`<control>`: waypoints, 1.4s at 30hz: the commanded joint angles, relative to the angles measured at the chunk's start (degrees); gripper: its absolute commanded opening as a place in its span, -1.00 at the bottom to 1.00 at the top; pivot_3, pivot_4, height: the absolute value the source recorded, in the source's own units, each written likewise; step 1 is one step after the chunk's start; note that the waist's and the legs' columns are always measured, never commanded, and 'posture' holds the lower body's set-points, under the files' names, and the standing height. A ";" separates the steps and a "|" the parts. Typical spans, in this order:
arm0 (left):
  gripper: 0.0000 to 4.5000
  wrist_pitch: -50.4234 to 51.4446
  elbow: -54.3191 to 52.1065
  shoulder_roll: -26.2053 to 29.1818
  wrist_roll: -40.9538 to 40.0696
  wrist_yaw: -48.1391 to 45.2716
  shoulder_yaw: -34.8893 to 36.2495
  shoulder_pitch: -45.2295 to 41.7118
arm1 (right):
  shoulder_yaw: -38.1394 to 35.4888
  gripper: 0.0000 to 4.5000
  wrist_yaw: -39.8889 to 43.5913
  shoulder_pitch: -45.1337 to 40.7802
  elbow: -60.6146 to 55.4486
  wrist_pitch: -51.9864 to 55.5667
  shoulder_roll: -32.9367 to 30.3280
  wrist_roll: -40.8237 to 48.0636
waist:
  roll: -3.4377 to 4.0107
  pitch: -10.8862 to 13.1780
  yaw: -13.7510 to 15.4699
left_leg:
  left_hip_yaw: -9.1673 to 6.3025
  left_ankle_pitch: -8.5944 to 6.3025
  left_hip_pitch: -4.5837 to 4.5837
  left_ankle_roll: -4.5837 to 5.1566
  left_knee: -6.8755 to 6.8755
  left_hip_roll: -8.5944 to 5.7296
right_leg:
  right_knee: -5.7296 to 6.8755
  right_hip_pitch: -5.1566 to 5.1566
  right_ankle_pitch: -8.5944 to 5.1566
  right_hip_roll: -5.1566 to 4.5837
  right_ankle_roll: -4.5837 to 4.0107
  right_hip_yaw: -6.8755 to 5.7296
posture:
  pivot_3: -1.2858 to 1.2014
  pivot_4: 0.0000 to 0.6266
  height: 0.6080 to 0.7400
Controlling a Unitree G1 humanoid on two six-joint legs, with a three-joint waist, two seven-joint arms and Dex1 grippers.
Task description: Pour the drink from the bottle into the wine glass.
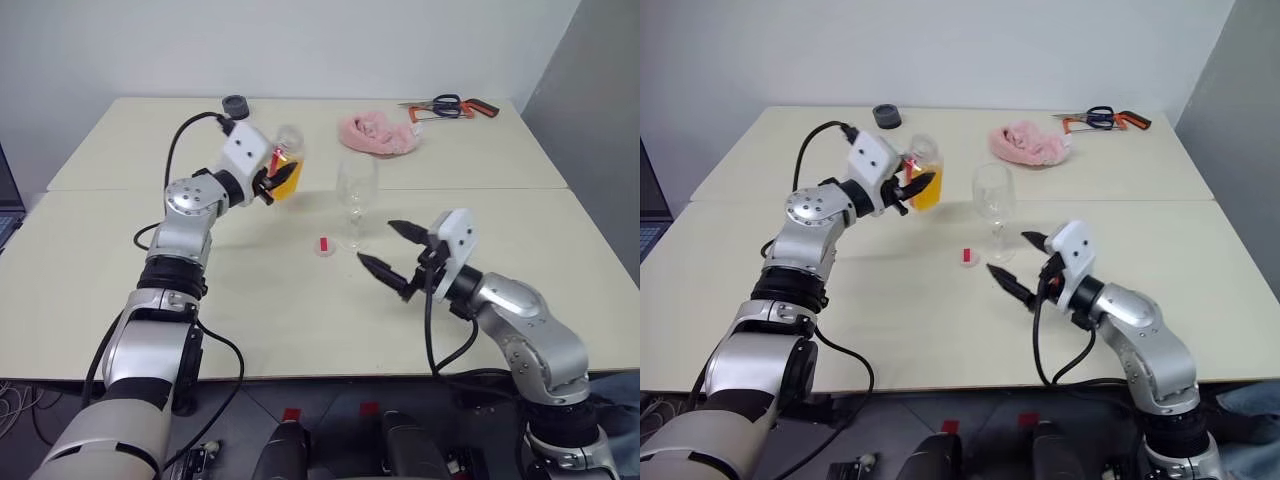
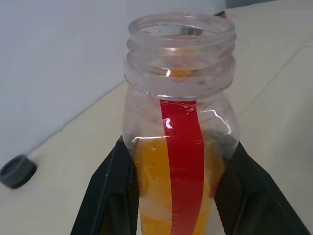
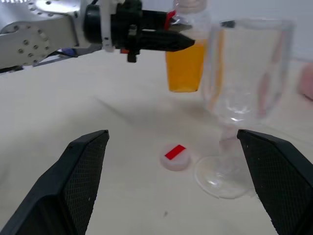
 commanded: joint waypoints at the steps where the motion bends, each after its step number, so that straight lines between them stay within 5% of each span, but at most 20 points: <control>1: -0.27 -6.32 0.94 -0.07 2.37 0.18 -1.39 -5.53 | -3.72 1.00 -2.75 -1.68 -1.92 -0.40 0.38 1.90 | -0.01 0.00 0.04 | 0.00 0.00 -0.01 0.00 0.00 -0.02 | 0.00 0.00 0.00 -0.01 0.00 0.00 | 0.03 -0.52 1.00; 24: -0.27 -28.46 17.97 -2.64 19.08 13.19 -10.57 -17.76 | -2.24 1.00 -9.15 -5.21 -0.08 -1.90 1.74 1.24 | 0.00 0.01 -0.05 | 0.03 0.00 -0.01 0.01 0.00 -0.04 | 0.00 0.00 -0.01 -0.02 0.01 0.01 | 0.03 -0.52 1.00; 42: -0.27 -32.58 20.26 -0.52 29.70 26.50 -15.99 -19.80 | -1.05 1.00 -8.85 -5.98 -1.04 -0.03 1.05 1.90 | -0.01 0.01 -0.01 | 0.02 0.00 -0.02 0.01 0.00 -0.07 | 0.01 0.00 -0.01 -0.03 0.01 0.00 | 0.03 -0.52 1.00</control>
